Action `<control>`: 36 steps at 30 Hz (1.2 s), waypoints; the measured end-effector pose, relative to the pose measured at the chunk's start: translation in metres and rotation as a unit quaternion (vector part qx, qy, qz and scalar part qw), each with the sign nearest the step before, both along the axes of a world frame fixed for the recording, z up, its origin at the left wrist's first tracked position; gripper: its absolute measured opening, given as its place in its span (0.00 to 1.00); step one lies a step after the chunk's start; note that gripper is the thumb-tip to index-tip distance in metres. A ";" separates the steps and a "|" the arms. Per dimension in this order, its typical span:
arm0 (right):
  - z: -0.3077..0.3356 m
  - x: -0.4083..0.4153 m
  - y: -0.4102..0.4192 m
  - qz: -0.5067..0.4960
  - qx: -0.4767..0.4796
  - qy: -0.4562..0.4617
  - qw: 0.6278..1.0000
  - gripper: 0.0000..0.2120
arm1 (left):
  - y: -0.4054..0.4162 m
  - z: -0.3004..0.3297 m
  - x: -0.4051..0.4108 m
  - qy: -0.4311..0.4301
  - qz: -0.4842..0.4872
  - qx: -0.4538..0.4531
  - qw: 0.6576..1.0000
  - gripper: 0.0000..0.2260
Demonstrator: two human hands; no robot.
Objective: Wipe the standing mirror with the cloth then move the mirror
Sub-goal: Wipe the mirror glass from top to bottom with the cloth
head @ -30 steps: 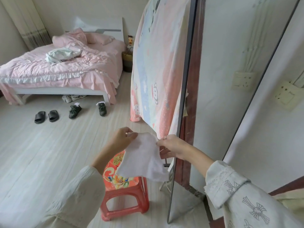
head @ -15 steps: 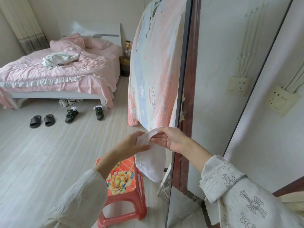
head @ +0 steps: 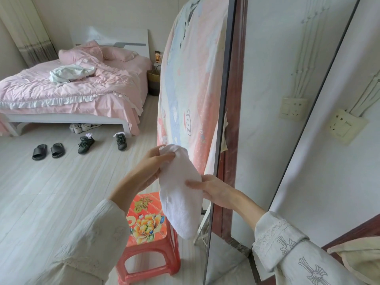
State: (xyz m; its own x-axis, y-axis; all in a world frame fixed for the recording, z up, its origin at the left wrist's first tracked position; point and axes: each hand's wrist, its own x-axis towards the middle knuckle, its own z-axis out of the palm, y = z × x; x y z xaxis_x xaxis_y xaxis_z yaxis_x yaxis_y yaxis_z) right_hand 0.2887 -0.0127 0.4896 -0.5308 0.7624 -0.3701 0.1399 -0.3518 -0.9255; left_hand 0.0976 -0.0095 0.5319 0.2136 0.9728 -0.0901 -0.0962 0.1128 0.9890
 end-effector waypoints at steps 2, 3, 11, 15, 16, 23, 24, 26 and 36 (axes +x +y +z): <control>0.001 -0.001 -0.002 -0.027 0.017 -0.038 0.999 0.17 | 0.004 -0.003 -0.001 0.030 0.085 0.005 0.996 0.07; 0.002 -0.001 -0.002 -0.038 0.027 -0.049 0.998 0.15 | 0.006 -0.007 -0.003 0.060 0.141 0.009 0.988 0.07; 0.013 -0.011 0.001 -0.058 0.163 -0.212 0.962 0.08 | -0.001 -0.024 -0.010 0.327 0.028 0.024 0.944 0.18; 0.019 -0.015 0.005 -0.068 0.195 -0.226 0.952 0.16 | -0.016 -0.023 0.004 0.286 -0.183 -0.021 0.940 0.14; 0.021 -0.014 0.004 -0.072 0.193 -0.211 0.955 0.16 | -0.018 -0.025 0.007 0.283 -0.190 -0.013 0.940 0.09; 0.024 -0.004 0.003 -0.184 0.184 -0.175 0.950 0.07 | -0.018 -0.019 0.008 0.252 -0.170 -0.008 0.953 0.08; 0.023 -0.002 0.002 -0.209 0.190 -0.180 0.942 0.08 | -0.018 -0.017 0.008 0.235 -0.163 -0.008 0.958 0.08; 0.024 0.002 -0.002 -0.260 0.211 -0.187 0.923 0.09 | -0.018 -0.014 0.008 0.196 -0.130 -0.015 0.972 0.07; 0.026 0.003 -0.020 -0.101 0.210 -0.164 0.958 0.23 | -0.013 -0.002 0.022 0.067 -0.034 -0.049 0.996 0.13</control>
State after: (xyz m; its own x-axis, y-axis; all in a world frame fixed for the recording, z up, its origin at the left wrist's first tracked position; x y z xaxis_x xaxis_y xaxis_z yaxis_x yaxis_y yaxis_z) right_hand 0.2913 -0.0326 0.5153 -0.2632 0.9560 -0.1298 0.4160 -0.0089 -0.9093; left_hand 0.1192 -0.0221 0.5301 0.2580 0.9418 -0.2155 0.0471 0.2105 0.9765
